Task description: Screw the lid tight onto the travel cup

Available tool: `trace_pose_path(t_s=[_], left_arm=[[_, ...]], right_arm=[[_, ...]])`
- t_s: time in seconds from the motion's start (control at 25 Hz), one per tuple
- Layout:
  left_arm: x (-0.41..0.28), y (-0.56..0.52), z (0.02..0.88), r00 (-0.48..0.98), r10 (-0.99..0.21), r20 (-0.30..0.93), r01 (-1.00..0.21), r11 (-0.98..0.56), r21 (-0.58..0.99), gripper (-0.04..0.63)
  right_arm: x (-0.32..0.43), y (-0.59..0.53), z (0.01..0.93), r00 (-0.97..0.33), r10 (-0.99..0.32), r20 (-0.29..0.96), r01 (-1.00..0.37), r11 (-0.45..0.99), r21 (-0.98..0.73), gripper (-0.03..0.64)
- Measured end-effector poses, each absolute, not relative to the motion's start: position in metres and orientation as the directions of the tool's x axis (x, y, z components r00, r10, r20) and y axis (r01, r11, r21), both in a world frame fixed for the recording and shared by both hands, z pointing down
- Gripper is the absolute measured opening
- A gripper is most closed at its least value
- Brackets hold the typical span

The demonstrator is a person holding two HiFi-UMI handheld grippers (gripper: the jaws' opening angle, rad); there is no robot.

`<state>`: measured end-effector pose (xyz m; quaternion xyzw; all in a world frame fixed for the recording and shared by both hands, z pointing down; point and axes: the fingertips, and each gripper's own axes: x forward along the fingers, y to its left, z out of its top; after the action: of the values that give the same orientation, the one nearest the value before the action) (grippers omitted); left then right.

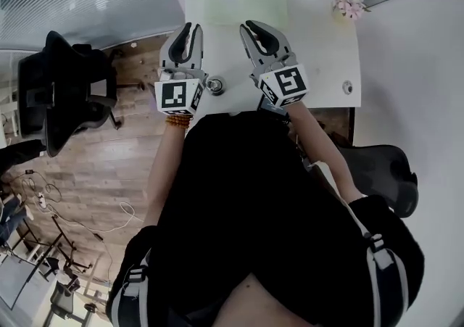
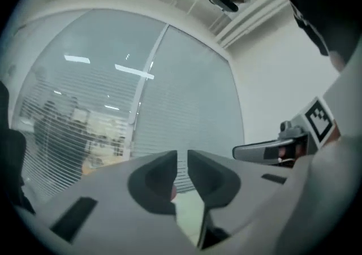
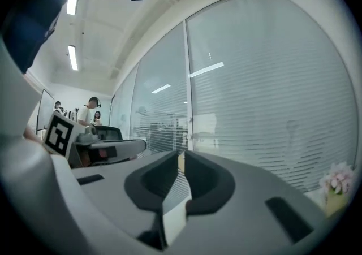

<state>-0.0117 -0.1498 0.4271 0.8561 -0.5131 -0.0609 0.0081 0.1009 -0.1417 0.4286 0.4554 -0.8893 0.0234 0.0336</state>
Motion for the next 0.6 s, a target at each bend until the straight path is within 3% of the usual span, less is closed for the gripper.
trace_pose_path(t_s=[0.16,0.6], left_arm=[[-0.011,-0.14,0.435,0.378,-0.922,-0.079,-0.924,-0.381,0.019,0.02],[-0.018,-0.126,0.458,0.381,-0.925,0.0,-0.925,-0.381,-0.009,0.017]], right_arm=[[0.098,-0.138,0.444,-0.526,-0.842,0.117,-0.849,0.529,-0.01,0.002],[0.087,-0.117,0.471,-0.544,-0.818,0.188,-0.83,0.557,0.019,0.0]])
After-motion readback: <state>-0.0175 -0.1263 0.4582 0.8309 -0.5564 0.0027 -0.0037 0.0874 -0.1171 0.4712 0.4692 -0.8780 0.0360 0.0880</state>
